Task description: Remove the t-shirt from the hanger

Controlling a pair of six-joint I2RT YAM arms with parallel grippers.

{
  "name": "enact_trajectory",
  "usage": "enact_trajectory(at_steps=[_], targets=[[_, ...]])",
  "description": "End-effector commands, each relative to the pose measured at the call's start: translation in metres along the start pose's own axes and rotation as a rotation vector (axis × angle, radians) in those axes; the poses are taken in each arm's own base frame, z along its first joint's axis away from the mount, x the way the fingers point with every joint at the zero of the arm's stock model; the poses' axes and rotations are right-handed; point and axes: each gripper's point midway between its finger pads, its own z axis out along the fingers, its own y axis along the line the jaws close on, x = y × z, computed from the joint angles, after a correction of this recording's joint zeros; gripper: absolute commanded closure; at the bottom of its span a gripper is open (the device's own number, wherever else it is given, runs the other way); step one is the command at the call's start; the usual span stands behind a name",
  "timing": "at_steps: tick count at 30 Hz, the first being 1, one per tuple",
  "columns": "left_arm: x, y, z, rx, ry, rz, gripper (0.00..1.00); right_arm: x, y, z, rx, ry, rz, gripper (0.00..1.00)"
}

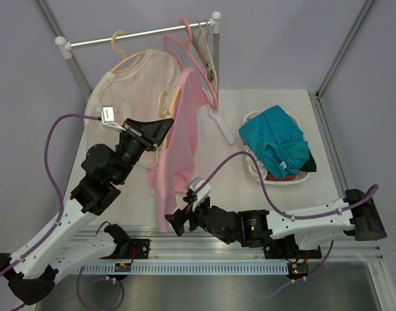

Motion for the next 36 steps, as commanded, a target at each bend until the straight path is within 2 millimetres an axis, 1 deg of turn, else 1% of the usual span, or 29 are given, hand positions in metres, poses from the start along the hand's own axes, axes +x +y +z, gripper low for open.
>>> enact_trajectory(at_steps=[1, 2, 4, 5, 6, 7, 9, 10, 13, 16, 17, 18, 19, 20, 21, 22, 23, 24, 25, 26, 27, 28, 29, 30, 32, 33, 34, 35, 36], targets=[[-0.03, -0.017, -0.002, 0.063, -0.141, -0.026, 1.0, -0.048, 0.042, -0.007, -0.169, -0.067, 0.067, 0.1], [-0.029, -0.01, -0.001, 0.042, -0.149, -0.015, 1.0, -0.047, 0.05, -0.01, -0.214, -0.054, 0.066, 0.1], [-0.03, -0.009, -0.003, 0.045, -0.157, -0.013, 1.0, -0.042, 0.063, -0.011, -0.272, -0.03, 0.095, 0.1], [-0.028, -0.007, -0.003, 0.043, -0.154, -0.012, 1.0, -0.041, 0.064, -0.01, -0.267, -0.026, 0.106, 0.11], [-0.027, -0.007, -0.003, 0.045, -0.153, -0.015, 1.0, -0.037, 0.062, -0.006, -0.251, -0.022, 0.105, 0.11], [-0.027, -0.007, -0.003, 0.046, -0.152, -0.018, 1.0, -0.033, 0.053, 0.002, -0.187, -0.03, 0.098, 0.13], [-0.026, -0.009, -0.003, 0.051, -0.144, -0.022, 1.0, -0.029, 0.042, 0.01, -0.114, -0.042, 0.094, 0.2], [-0.026, -0.009, -0.003, 0.051, -0.142, -0.021, 1.0, -0.029, 0.031, 0.014, -0.047, -0.063, 0.09, 0.35], [-0.027, -0.013, -0.005, 0.06, -0.137, -0.022, 1.0, -0.027, 0.016, 0.018, 0.028, -0.1, 0.098, 0.61], [-0.031, -0.02, -0.009, 0.075, -0.139, -0.022, 1.0, -0.02, 0.01, 0.016, 0.053, -0.093, 0.098, 0.97], [-0.032, -0.021, -0.008, 0.074, -0.14, -0.009, 1.0, -0.019, 0.012, 0.013, 0.051, -0.096, 0.09, 1.0], [-0.034, -0.022, -0.007, 0.069, -0.146, 0.007, 1.0, -0.013, 0.021, 0.006, 0.029, -0.091, 0.052, 1.0], [-0.036, -0.019, -0.006, 0.048, -0.148, 0.031, 1.0, -0.006, 0.026, 0.0, 0.023, -0.065, 0.013, 1.0], [-0.045, -0.025, -0.006, 0.051, -0.171, 0.075, 1.0, 0.002, 0.033, -0.004, 0.002, -0.034, -0.016, 1.0], [-0.05, -0.024, -0.004, 0.032, -0.195, 0.094, 1.0, 0.007, 0.044, -0.009, -0.023, -0.01, -0.025, 1.0], [-0.055, -0.025, -0.003, 0.029, -0.212, 0.108, 1.0, 0.031, 0.056, -0.018, -0.059, 0.062, -0.076, 1.0], [-0.065, -0.033, -0.002, 0.037, -0.235, 0.13, 1.0, 0.043, 0.061, -0.021, -0.07, 0.099, -0.086, 1.0], [-0.068, -0.039, -0.001, 0.048, -0.238, 0.138, 1.0, 0.054, 0.067, -0.024, -0.079, 0.129, -0.053, 1.0], [-0.072, -0.036, 0.004, 0.034, -0.241, 0.144, 1.0, 0.072, 0.069, -0.027, -0.082, 0.167, -0.06, 1.0], [-0.077, -0.048, 0.004, 0.066, -0.232, 0.138, 1.0, 0.08, 0.069, -0.028, -0.076, 0.179, -0.042, 1.0], [-0.079, -0.048, 0.008, 0.068, -0.23, 0.129, 1.0, 0.092, 0.064, -0.029, -0.061, 0.197, 0.003, 1.0], [-0.087, -0.048, 0.008, 0.067, -0.246, 0.118, 1.0, 0.096, 0.061, -0.029, -0.052, 0.198, 0.02, 1.0], [-0.088, -0.052, 0.008, 0.078, -0.238, 0.119, 1.0, 0.099, 0.059, -0.03, -0.04, 0.196, 0.055, 1.0], [-0.095, -0.065, 0.006, 0.102, -0.245, 0.113, 1.0, 0.102, 0.049, -0.03, -0.009, 0.186, 0.056, 1.0], [-0.093, -0.075, 0.006, 0.13, -0.21, 0.107, 1.0, 0.103, 0.038, -0.029, 0.033, 0.171, 0.063, 1.0], [-0.098, -0.088, 0.001, 0.161, -0.212, 0.099, 1.0, 0.105, 0.03, -0.028, 0.059, 0.17, 0.05, 1.0], [-0.098, -0.091, 0.0, 0.165, -0.2, 0.099, 1.0, 0.106, 0.025, -0.026, 0.074, 0.173, 0.05, 1.0], [-0.098, -0.098, -0.003, 0.182, -0.19, 0.099, 1.0, 0.108, 0.013, -0.021, 0.105, 0.175, 0.053, 1.0], [-0.1, -0.102, -0.004, 0.188, -0.186, 0.098, 1.0, 0.11, 0.01, -0.019, 0.111, 0.182, 0.055, 1.0]])
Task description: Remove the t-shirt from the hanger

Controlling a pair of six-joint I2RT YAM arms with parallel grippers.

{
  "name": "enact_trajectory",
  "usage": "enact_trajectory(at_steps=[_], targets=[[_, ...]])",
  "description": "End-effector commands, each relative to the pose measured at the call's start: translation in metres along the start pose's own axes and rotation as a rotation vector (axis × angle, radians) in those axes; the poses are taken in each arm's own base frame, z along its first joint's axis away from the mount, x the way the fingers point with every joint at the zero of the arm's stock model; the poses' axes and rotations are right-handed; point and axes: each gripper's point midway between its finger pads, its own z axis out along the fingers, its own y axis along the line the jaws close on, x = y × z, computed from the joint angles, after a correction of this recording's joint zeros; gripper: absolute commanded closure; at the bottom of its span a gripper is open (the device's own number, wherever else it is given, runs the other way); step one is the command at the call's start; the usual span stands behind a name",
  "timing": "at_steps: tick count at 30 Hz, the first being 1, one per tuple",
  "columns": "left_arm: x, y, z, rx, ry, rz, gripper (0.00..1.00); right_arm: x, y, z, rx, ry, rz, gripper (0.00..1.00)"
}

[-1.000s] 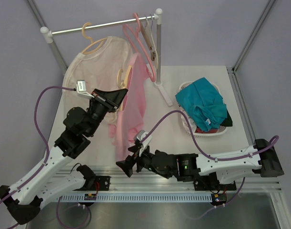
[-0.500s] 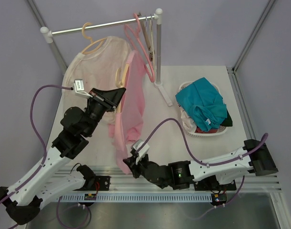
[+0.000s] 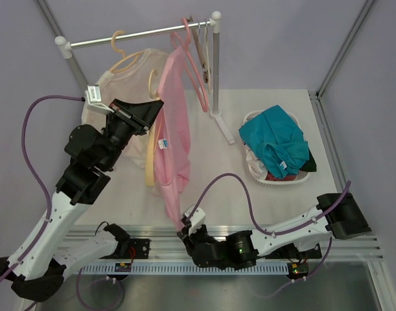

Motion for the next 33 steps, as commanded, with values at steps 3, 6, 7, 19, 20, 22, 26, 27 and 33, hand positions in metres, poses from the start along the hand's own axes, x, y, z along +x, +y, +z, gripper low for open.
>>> enact_trajectory(at_steps=[3, 6, 7, 19, 20, 22, 26, 27, 33], targets=[[-0.061, -0.093, -0.035, 0.293, -0.11, -0.061, 1.0, 0.004, -0.044, 0.015, 0.136, 0.016, 0.059, 1.0], [-0.047, -0.095, -0.052, 0.334, -0.042, -0.083, 1.0, -0.023, -0.07, 0.024, 0.222, -0.044, 0.068, 1.0], [-0.041, -0.093, -0.057, 0.341, -0.021, -0.101, 1.0, -0.036, -0.072, 0.023, 0.235, -0.073, 0.07, 1.0], [0.065, 0.004, -0.111, 0.197, 0.29, -0.043, 1.0, -0.148, -0.03, -0.046, -0.095, -0.118, -0.017, 0.16], [0.071, 0.002, -0.115, 0.22, 0.321, -0.039, 1.0, -0.159, -0.035, -0.052, -0.108, -0.135, -0.027, 0.16], [0.078, 0.001, -0.121, 0.252, 0.358, -0.014, 1.0, -0.179, -0.047, -0.07, -0.143, -0.173, -0.016, 0.15], [0.096, -0.014, -0.136, 0.353, 0.492, -0.012, 1.0, -0.214, -0.106, -0.073, -0.072, -0.23, -0.033, 0.19], [0.096, -0.017, -0.138, 0.368, 0.5, -0.012, 1.0, -0.222, -0.127, -0.069, -0.046, -0.23, -0.019, 0.19], [0.1, -0.02, -0.146, 0.4, 0.533, -0.005, 1.0, -0.245, -0.129, -0.055, -0.104, -0.226, -0.026, 0.15]])
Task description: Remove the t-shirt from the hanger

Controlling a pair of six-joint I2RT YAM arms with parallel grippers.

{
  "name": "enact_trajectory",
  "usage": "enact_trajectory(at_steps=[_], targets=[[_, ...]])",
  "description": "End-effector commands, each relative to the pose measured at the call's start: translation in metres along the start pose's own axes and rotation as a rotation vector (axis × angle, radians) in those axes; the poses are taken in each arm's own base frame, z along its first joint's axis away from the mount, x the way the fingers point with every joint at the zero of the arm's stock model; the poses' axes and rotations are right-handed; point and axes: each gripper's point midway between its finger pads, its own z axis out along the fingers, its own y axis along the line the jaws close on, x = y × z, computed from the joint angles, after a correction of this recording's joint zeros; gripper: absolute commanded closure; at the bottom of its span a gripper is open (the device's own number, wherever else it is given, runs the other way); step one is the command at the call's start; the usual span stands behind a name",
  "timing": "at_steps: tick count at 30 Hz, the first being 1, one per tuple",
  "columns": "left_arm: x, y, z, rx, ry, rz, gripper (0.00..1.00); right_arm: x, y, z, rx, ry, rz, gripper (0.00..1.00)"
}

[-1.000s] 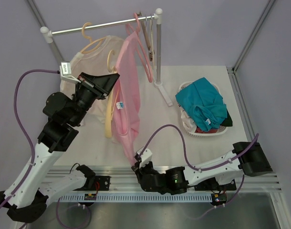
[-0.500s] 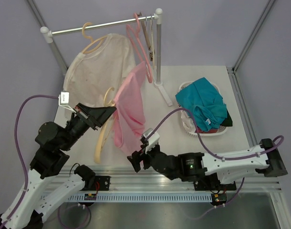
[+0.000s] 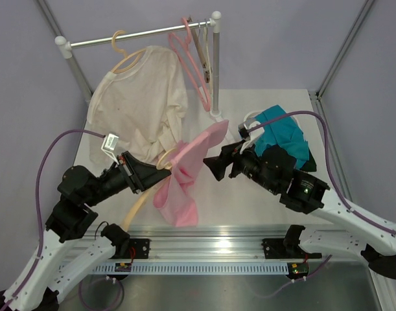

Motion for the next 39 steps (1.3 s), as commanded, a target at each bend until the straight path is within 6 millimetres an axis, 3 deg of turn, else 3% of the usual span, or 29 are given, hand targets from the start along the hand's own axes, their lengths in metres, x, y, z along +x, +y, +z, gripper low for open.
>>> enact_trajectory(at_steps=[1, 3, 8, 11, 12, 16, 19, 24, 29, 30, 32, 35, 39], targets=[[0.001, -0.032, -0.007, 0.139, 0.032, 0.064, 1.0, -0.001, 0.03, 0.008, -0.191, 0.053, -0.037, 0.15], [0.004, -0.03, -0.007, 0.141, 0.047, 0.054, 1.0, 0.003, 0.042, 0.013, -0.255, 0.053, 0.001, 0.16], [0.011, -0.033, -0.012, 0.164, 0.07, 0.046, 1.0, -0.003, 0.03, 0.025, -0.182, -0.005, 0.042, 0.24], [0.016, -0.042, -0.017, 0.201, 0.107, 0.036, 1.0, -0.01, 0.015, 0.032, -0.093, -0.05, 0.04, 0.52], [0.015, -0.044, -0.018, 0.204, 0.102, 0.041, 1.0, -0.01, 0.013, 0.034, -0.079, -0.054, 0.045, 0.75], [0.01, -0.046, -0.025, 0.175, 0.075, 0.088, 1.0, -0.012, 0.006, 0.03, -0.051, -0.09, 0.076, 1.0], [0.013, -0.038, -0.025, 0.136, 0.098, 0.117, 1.0, -0.022, -0.006, 0.019, 0.007, -0.131, 0.08, 1.0], [0.029, -0.026, -0.03, 0.091, 0.193, 0.142, 1.0, -0.056, -0.051, -0.015, 0.23, -0.277, 0.086, 1.0], [0.027, -0.054, -0.051, 0.149, 0.202, 0.198, 1.0, -0.063, -0.09, -0.042, 0.41, -0.328, 0.07, 1.0], [0.017, -0.069, -0.059, 0.17, 0.168, 0.246, 1.0, -0.066, -0.095, -0.049, 0.432, -0.343, 0.071, 1.0], [0.01, -0.08, -0.065, 0.177, 0.147, 0.27, 1.0, -0.067, -0.11, -0.058, 0.504, -0.357, 0.058, 1.0], [0.001, -0.099, -0.074, 0.215, 0.117, 0.308, 1.0, -0.079, -0.115, -0.072, 0.51, -0.399, 0.068, 1.0], [-0.01, -0.118, -0.087, 0.244, 0.056, 0.364, 1.0, -0.096, -0.112, -0.073, 0.511, -0.407, 0.038, 1.0]])
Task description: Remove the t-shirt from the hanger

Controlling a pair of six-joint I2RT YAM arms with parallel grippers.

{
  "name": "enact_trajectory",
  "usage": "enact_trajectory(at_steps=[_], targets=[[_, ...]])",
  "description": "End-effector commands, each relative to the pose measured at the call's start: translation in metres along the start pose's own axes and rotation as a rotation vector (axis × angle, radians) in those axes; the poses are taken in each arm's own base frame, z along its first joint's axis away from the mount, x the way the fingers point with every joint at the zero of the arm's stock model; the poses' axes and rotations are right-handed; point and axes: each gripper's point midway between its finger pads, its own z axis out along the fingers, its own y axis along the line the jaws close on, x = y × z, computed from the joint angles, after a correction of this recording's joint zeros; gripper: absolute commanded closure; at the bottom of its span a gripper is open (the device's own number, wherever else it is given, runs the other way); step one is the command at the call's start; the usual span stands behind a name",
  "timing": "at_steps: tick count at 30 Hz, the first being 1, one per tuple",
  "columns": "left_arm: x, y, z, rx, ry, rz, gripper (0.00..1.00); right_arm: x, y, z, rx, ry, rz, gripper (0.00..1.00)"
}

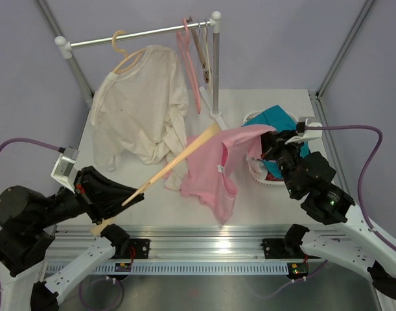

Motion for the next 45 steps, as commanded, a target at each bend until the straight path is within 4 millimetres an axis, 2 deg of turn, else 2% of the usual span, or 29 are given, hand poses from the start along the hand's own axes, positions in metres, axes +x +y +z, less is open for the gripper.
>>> enact_trajectory(at_steps=[1, 3, 4, 5, 6, 7, 9, 10, 11, 12, 13, 15, 16, 18, 19, 21, 22, 23, 24, 25, 26, 28, 30, 31, 33, 34, 36, 39, 45], targets=[[-0.021, -0.02, -0.013, 0.023, -0.087, 0.101, 1.0, -0.041, -0.002, 0.001, 0.031, -0.078, -0.014, 1.0], [-0.027, -0.011, -0.015, -0.032, -0.135, 0.112, 1.0, -0.052, 0.017, 0.009, -0.035, -0.092, -0.031, 1.0], [-0.025, -0.006, -0.014, -0.043, -0.132, 0.11, 1.0, -0.078, 0.023, 0.008, -0.037, -0.133, -0.022, 1.0], [-0.024, -0.004, -0.014, -0.049, -0.131, 0.114, 1.0, -0.078, 0.027, 0.02, -0.016, -0.119, -0.06, 1.0], [-0.026, 0.0, -0.014, -0.071, -0.147, 0.114, 1.0, -0.089, 0.029, 0.024, -0.004, -0.142, -0.094, 1.0], [-0.028, 0.005, -0.015, -0.094, -0.162, 0.114, 1.0, -0.117, 0.033, 0.022, -0.009, -0.196, -0.097, 1.0], [-0.027, 0.028, -0.015, -0.184, -0.197, 0.11, 1.0, -0.139, 0.046, 0.033, -0.023, -0.239, -0.135, 1.0], [-0.023, 0.035, -0.015, -0.207, -0.199, 0.106, 1.0, -0.178, 0.049, 0.026, -0.022, -0.306, -0.118, 1.0], [-0.015, 0.05, -0.011, -0.243, -0.184, 0.091, 1.0, -0.191, 0.055, 0.035, 0.001, -0.338, -0.126, 1.0], [-0.012, 0.058, -0.011, -0.267, -0.185, 0.096, 1.0, -0.205, 0.053, 0.036, 0.03, -0.363, -0.177, 1.0], [-0.011, 0.068, -0.011, -0.304, -0.193, 0.094, 1.0, -0.243, 0.048, 0.026, 0.057, -0.436, -0.155, 1.0], [0.0, 0.085, -0.009, -0.344, -0.176, 0.087, 1.0, -0.267, 0.048, 0.031, 0.098, -0.494, -0.178, 1.0], [0.001, 0.091, -0.011, -0.369, -0.186, 0.092, 1.0, -0.299, 0.038, 0.018, 0.14, -0.56, -0.189, 1.0], [0.007, 0.103, -0.012, -0.407, -0.185, 0.096, 1.0, -0.317, 0.035, 0.023, 0.182, -0.604, -0.208, 1.0], [0.007, 0.107, -0.014, -0.427, -0.193, 0.103, 1.0, -0.344, 0.03, 0.008, 0.195, -0.666, -0.181, 1.0], [0.008, 0.112, -0.016, -0.446, -0.194, 0.118, 1.0, -0.357, 0.024, 0.017, 0.24, -0.696, -0.226, 1.0], [0.01, 0.118, -0.016, -0.466, -0.194, 0.119, 1.0, -0.379, 0.019, 0.002, 0.262, -0.751, -0.21, 1.0], [0.011, 0.12, -0.015, -0.472, -0.189, 0.123, 1.0, -0.38, 0.015, 0.015, 0.301, -0.755, -0.245, 1.0], [0.013, 0.122, -0.015, -0.474, -0.183, 0.122, 1.0, -0.384, 0.013, 0.019, 0.321, -0.758, -0.269, 1.0], [0.015, 0.121, -0.013, -0.461, -0.17, 0.117, 1.0, -0.402, 0.009, 0.005, 0.333, -0.806, -0.254, 1.0], [0.015, 0.12, -0.01, -0.453, -0.159, 0.118, 1.0, -0.394, 0.013, 0.024, 0.331, -0.773, -0.298, 1.0], [0.014, 0.121, -0.009, -0.454, -0.153, 0.124, 1.0, -0.405, 0.007, 0.017, 0.347, -0.802, -0.306, 1.0], [0.013, 0.126, -0.009, -0.481, -0.157, 0.132, 1.0, -0.399, 0.004, 0.026, 0.341, -0.777, -0.323, 1.0], [0.012, 0.129, -0.008, -0.487, -0.157, 0.131, 1.0, -0.386, 0.002, 0.042, 0.34, -0.737, -0.339, 1.0], [0.017, 0.136, -0.003, -0.493, -0.144, 0.113, 1.0, -0.378, 0.0, 0.049, 0.309, -0.726, -0.328, 1.0], [0.017, 0.136, 0.0, -0.482, -0.146, 0.111, 1.0, -0.362, -0.008, 0.067, 0.32, -0.686, -0.348, 1.0], [0.019, 0.138, 0.003, -0.482, -0.138, 0.099, 1.0, -0.343, -0.013, 0.087, 0.307, -0.633, -0.347, 1.0], [0.015, 0.138, 0.001, -0.488, -0.148, 0.107, 1.0, -0.322, -0.027, 0.11, 0.316, -0.582, -0.353, 1.0], [0.017, 0.142, 0.004, -0.495, -0.137, 0.102, 1.0, -0.327, -0.048, 0.112, 0.332, -0.588, -0.285, 1.0]])
